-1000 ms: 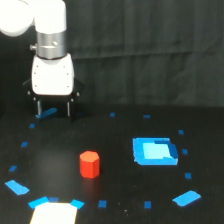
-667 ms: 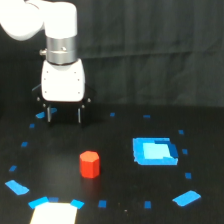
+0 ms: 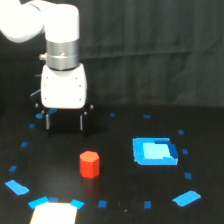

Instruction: Pick up the red object from the table

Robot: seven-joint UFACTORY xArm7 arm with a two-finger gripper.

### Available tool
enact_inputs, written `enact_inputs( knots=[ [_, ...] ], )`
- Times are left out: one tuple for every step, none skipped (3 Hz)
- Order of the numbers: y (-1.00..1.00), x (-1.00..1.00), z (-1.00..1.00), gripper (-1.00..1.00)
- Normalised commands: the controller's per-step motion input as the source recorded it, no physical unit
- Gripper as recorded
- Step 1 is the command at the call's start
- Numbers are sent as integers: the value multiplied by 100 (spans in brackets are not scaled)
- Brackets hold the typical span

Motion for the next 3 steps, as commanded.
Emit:
enact_inputs(
  knots=[
    [-59,-79,5,100],
    [-100,100,-34,97],
    [-54,100,-100,37]
  ],
)
